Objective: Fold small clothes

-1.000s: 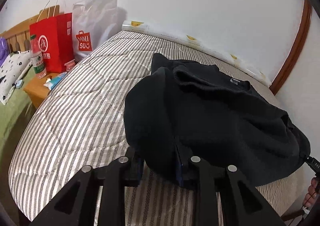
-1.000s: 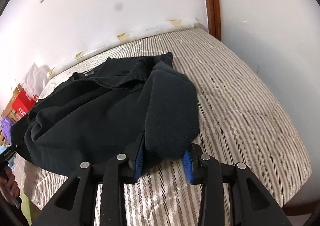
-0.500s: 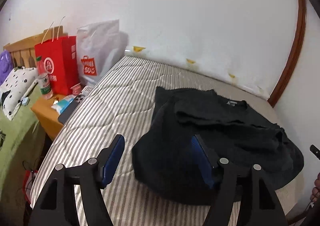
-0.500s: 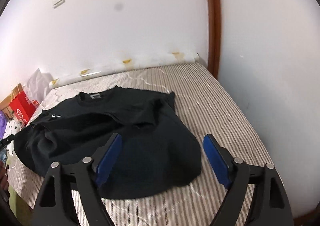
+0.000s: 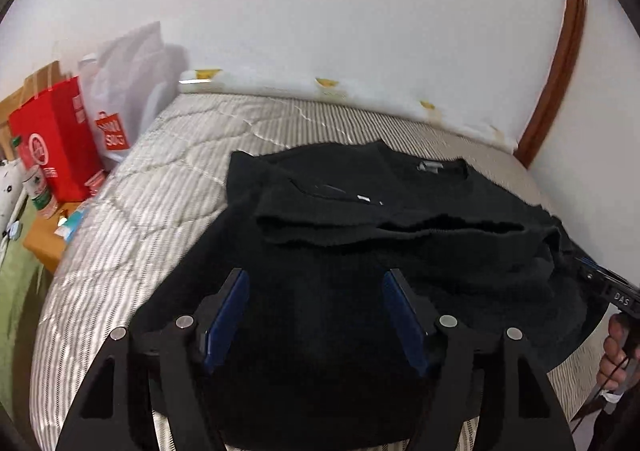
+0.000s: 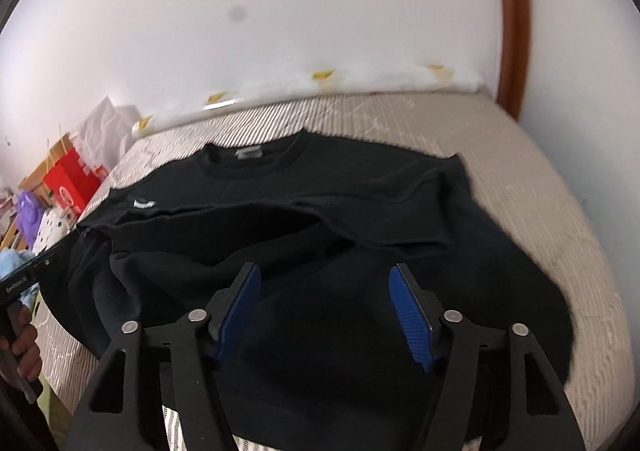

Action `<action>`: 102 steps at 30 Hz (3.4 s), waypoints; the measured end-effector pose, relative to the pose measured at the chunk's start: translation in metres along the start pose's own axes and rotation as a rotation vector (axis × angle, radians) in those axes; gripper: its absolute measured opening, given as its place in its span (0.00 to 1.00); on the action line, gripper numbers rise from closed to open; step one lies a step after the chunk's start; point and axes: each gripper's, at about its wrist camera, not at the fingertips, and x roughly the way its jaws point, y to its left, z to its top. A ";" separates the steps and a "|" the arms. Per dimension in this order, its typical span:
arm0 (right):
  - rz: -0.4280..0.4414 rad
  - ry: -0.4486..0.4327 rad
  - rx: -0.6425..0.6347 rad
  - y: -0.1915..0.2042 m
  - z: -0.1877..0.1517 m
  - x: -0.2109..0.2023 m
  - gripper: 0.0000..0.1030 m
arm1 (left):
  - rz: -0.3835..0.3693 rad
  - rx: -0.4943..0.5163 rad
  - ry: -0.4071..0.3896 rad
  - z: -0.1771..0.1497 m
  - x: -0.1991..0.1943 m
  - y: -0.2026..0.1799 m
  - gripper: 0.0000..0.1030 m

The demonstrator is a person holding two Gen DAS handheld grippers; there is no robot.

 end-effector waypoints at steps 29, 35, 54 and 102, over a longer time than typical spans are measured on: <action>-0.072 0.177 0.046 -0.020 0.102 0.124 0.28 | -0.011 -0.064 0.126 0.078 0.104 0.012 0.65; -0.090 0.086 -0.005 -0.031 0.104 0.092 0.44 | 0.010 -0.036 0.122 0.086 0.108 0.021 0.64; -0.119 0.156 -0.110 -0.048 0.110 0.140 0.19 | 0.013 0.064 0.125 0.114 0.140 0.011 0.12; 0.131 0.259 -0.412 0.058 0.101 0.182 0.50 | -0.038 -0.064 0.126 0.099 0.128 0.057 0.48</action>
